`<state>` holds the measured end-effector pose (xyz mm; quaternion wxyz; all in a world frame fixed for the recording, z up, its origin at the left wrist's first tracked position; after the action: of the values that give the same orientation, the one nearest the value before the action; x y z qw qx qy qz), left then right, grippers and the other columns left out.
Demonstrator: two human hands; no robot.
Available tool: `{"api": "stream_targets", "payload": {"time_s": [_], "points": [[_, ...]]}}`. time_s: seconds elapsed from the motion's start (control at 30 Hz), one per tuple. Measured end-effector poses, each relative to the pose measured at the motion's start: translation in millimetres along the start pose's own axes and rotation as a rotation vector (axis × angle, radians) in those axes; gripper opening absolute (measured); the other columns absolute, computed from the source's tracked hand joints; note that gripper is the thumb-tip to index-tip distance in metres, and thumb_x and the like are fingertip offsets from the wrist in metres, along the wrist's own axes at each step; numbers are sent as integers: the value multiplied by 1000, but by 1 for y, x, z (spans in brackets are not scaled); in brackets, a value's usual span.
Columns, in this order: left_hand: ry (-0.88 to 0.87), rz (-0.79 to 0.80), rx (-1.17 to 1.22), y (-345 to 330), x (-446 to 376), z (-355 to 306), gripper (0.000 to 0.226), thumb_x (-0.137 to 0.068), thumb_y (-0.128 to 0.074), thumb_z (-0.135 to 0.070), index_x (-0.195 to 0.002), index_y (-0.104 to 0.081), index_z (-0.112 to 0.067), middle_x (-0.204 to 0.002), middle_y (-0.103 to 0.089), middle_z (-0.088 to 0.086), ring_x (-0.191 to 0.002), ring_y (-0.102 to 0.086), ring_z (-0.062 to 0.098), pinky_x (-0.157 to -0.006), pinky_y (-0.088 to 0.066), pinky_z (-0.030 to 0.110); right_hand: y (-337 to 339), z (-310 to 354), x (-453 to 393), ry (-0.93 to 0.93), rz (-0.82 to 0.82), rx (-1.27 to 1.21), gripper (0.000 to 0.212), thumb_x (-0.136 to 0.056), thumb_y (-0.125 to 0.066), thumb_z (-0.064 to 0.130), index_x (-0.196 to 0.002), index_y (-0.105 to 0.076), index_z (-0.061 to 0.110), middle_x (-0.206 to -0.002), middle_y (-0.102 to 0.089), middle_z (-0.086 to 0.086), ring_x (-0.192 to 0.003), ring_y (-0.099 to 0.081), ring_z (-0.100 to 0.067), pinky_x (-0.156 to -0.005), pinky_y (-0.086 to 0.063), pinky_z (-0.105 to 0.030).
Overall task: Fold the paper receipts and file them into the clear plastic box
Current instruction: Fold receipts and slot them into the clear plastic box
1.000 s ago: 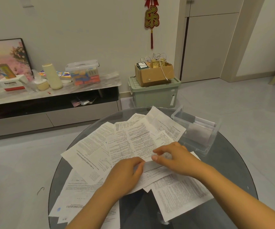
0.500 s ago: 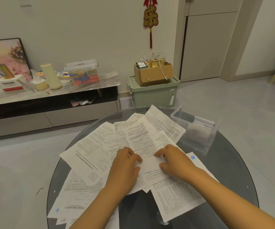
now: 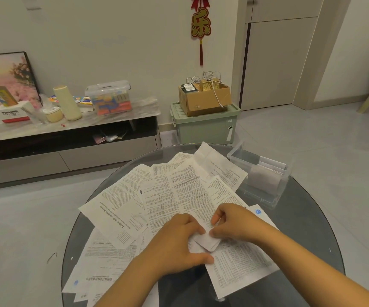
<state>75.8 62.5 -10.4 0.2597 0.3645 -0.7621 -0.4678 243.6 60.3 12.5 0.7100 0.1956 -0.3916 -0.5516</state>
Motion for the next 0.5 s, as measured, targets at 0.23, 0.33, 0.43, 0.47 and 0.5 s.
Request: {"api": "stream_targets", "payload": {"time_s": [0.23,0.33,0.43,0.47,0.5], "points": [[11,-40,138,3,-2,-2,30,-86,-56,-54,-92,-63,-26,-98,-56,-14,-92,-49,2,-82,-45,27,0,0,-3,9,-15,-218,16,-87,-61,31,-84,-68,16,-84,-69,2,-72,-59,-7,-74,-52,-25],[90,-129,204,5,-4,-2,34,-93,-50,-44,-75,-58,-16,-72,-56,-3,-64,-48,9,-63,-41,27,1,2,-5,14,-84,-229,33,-93,-50,38,-86,-69,13,-85,-70,-1,-70,-58,-10,-75,-51,-26],[148,-230,233,4,-8,4,13,-92,-54,-36,-99,-61,-28,-90,-60,-13,-76,-52,-1,-68,-41,14,-3,2,-8,50,-143,-194,25,-93,-51,36,-96,-68,17,-95,-68,0,-77,-58,-9,-78,-49,-26],[170,-238,247,3,-8,5,21,-91,-57,-33,-112,-57,-31,-101,-57,-17,-84,-51,-4,-72,-39,8,-5,2,-8,65,-145,-174,19,-92,-54,34,-100,-66,22,-96,-65,4,-80,-57,-7,-76,-47,-21],[183,-239,255,0,-9,8,32,-89,-60,-31,-120,-52,-31,-108,-51,-19,-90,-48,-5,-76,-36,5,-6,2,-8,77,-146,-151,17,-90,-56,32,-104,-64,26,-97,-64,6,-81,-56,-6,-73,-45,-17]]}}
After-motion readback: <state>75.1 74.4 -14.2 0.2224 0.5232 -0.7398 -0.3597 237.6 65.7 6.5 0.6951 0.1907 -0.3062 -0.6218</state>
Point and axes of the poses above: each hand's wrist, its own x-axis away from the middle knuckle, its own y-axis out of the back of the hand, z = x × y, the point moved 2 cm from there along -x, towards the middle knuckle
